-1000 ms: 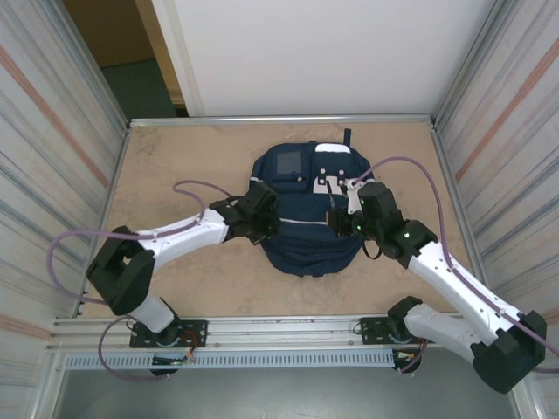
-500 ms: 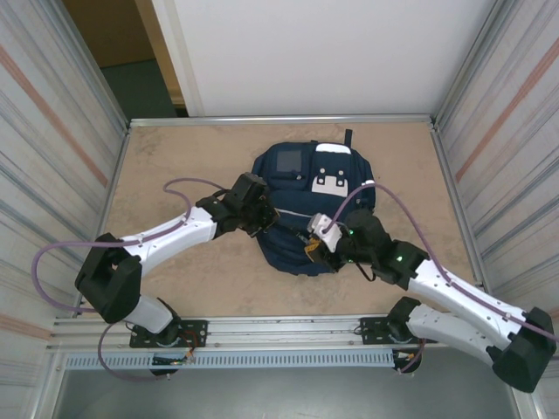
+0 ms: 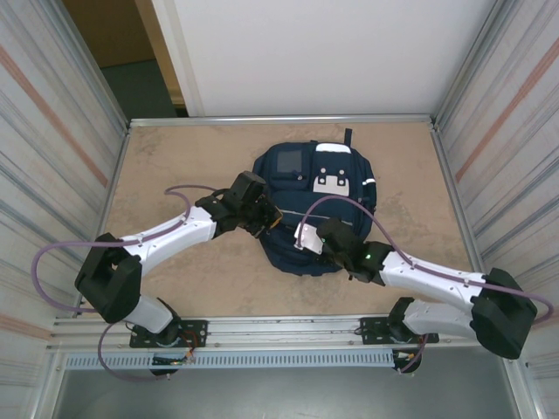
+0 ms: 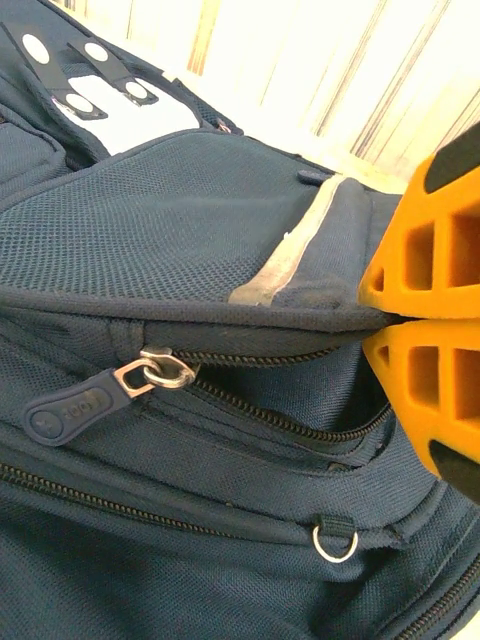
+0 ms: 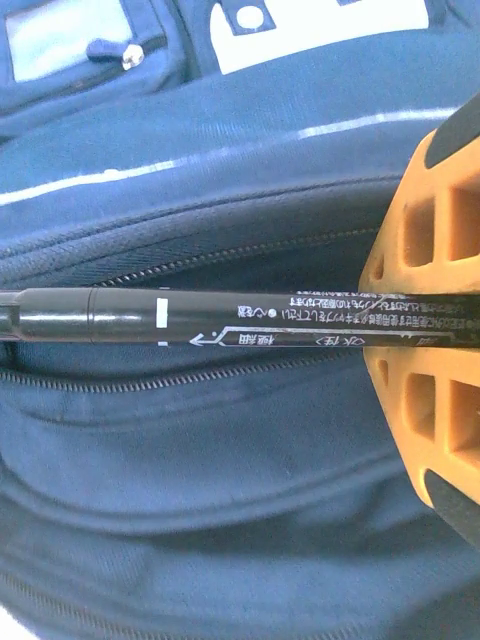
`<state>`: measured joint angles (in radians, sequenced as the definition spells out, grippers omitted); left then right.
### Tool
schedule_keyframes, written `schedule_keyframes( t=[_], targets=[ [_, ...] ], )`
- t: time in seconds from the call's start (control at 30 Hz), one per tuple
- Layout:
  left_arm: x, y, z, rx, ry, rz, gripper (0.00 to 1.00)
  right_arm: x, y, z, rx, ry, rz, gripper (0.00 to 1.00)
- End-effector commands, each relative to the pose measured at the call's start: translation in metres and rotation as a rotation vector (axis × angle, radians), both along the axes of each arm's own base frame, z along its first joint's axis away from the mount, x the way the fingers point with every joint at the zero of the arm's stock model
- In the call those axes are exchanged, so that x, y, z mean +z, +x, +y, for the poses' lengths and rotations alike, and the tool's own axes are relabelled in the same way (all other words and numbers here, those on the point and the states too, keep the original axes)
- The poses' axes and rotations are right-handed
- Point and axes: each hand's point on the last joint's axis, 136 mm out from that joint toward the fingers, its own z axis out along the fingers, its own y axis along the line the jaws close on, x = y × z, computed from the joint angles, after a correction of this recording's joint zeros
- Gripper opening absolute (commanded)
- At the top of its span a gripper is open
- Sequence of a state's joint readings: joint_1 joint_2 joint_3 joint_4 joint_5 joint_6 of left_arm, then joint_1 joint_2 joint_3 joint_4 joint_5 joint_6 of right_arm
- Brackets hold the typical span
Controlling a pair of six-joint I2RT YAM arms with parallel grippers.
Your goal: Pack the student bag
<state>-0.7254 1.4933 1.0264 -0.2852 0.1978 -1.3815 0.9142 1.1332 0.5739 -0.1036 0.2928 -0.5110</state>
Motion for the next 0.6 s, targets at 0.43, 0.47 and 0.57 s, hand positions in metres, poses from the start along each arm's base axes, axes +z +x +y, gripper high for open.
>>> schedule_keyframes(
  t=[0.43,0.47,0.57],
  targets=[
    [0.034,0.002,-0.010,-0.031,-0.112,-0.037,0.00,0.030,0.074,0.001,-0.055,-0.041,-0.200,0.39],
    [0.033,0.002,-0.010,-0.032,-0.108,-0.039,0.00,0.029,0.073,0.001,-0.054,-0.040,-0.198,0.42],
    [0.024,0.001,-0.008,-0.024,-0.098,-0.024,0.00,0.026,0.067,0.001,-0.039,-0.039,-0.195,0.44]
  ],
)
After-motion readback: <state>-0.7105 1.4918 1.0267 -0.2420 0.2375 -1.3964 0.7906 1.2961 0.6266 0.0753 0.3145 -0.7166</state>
